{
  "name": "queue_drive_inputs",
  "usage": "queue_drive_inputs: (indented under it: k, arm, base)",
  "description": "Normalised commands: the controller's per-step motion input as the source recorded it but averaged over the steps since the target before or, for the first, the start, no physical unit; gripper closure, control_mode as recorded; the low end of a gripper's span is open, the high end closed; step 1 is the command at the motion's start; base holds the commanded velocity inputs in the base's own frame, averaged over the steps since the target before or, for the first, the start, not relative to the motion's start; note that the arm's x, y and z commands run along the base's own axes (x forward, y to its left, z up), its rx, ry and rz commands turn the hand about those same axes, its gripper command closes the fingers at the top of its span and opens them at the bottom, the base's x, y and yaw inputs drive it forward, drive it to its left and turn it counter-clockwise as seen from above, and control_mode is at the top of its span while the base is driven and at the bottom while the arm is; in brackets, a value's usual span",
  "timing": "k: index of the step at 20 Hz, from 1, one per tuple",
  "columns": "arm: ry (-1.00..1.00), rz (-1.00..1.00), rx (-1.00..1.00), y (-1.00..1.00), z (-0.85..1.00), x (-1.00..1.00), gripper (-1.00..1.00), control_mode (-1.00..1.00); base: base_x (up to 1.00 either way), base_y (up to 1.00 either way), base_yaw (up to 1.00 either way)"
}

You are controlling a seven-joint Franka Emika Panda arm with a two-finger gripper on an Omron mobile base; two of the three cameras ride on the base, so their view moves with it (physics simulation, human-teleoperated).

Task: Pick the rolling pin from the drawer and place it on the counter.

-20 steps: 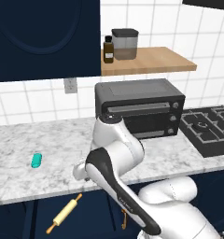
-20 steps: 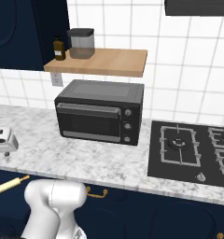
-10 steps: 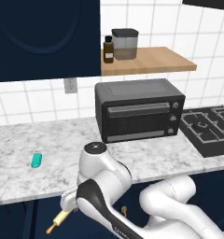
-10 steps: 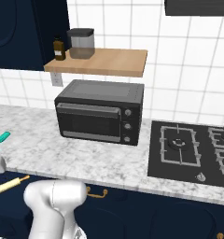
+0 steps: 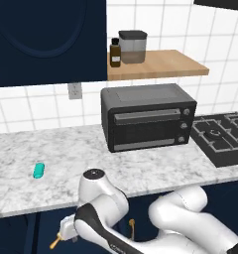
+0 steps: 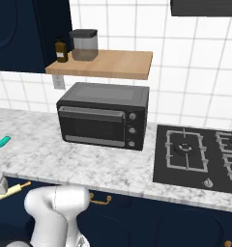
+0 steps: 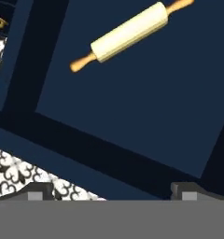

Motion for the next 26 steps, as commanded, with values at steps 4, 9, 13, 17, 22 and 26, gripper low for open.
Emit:
queue_drive_inputs:
  k: [4, 9, 13, 17, 22, 26]
  arm:
    - [0.22, -0.29, -0.14, 0.57, -0.34, 0.01, -1.0, -1.0]
    - [0.18, -0.28, -0.14, 0.4, -0.27, 0.18, -1.0, -1.0]
    - [0.05, -0.1, -0.12, 0.02, -0.27, 0.14, -1.0, -1.0]
    - [0.0, 0.0, -0.22, 0.0, -0.3, 0.0, -1.0, -1.0]
    - [0.0, 0.07, -0.14, -0.01, -0.4, 0.01, -1.0, -1.0]
    - [0.0, 0.08, -0.08, 0.0, -0.37, 0.02, -1.0, -1.0]
  base:
    - [0.0, 0.0, 0.0]
    - [0.0, 0.0, 0.0]
    - [0.0, 0.0, 0.0]
    - [0.0, 0.0, 0.0]
    - [0.0, 0.0, 0.0]
    - [0.0, 0.0, 0.0]
